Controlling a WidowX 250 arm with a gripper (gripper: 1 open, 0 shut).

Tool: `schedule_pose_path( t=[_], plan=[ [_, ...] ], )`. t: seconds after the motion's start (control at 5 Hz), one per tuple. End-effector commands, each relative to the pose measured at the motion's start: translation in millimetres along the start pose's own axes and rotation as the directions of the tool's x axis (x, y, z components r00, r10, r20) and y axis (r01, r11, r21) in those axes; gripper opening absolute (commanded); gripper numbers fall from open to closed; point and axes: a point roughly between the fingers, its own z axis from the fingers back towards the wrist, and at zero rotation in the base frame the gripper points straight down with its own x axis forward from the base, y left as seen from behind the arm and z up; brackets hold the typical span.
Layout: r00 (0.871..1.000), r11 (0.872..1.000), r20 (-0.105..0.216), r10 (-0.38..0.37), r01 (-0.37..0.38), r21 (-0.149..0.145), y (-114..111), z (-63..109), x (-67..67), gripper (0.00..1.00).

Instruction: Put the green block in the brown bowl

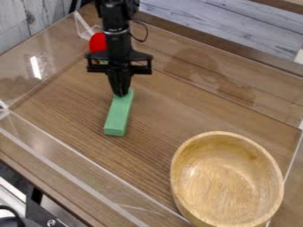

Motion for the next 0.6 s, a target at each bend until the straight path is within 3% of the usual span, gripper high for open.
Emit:
schedule_pose_path(
  t=[0.0,0.2,0.4],
  plan=[
    [0.998,0.999,0.061,-0.034,0.035,-0.008,-3.8,26.6,-4.7,0.00],
    [0.995,0.997,0.054,-0.078,0.079,-0.012,-5.0,32.2,-6.8,0.00],
    [0.988,0.989,0.049,-0.144,0.145,-0.017,-10.5,50.6,-6.4,0.00]
  ],
)
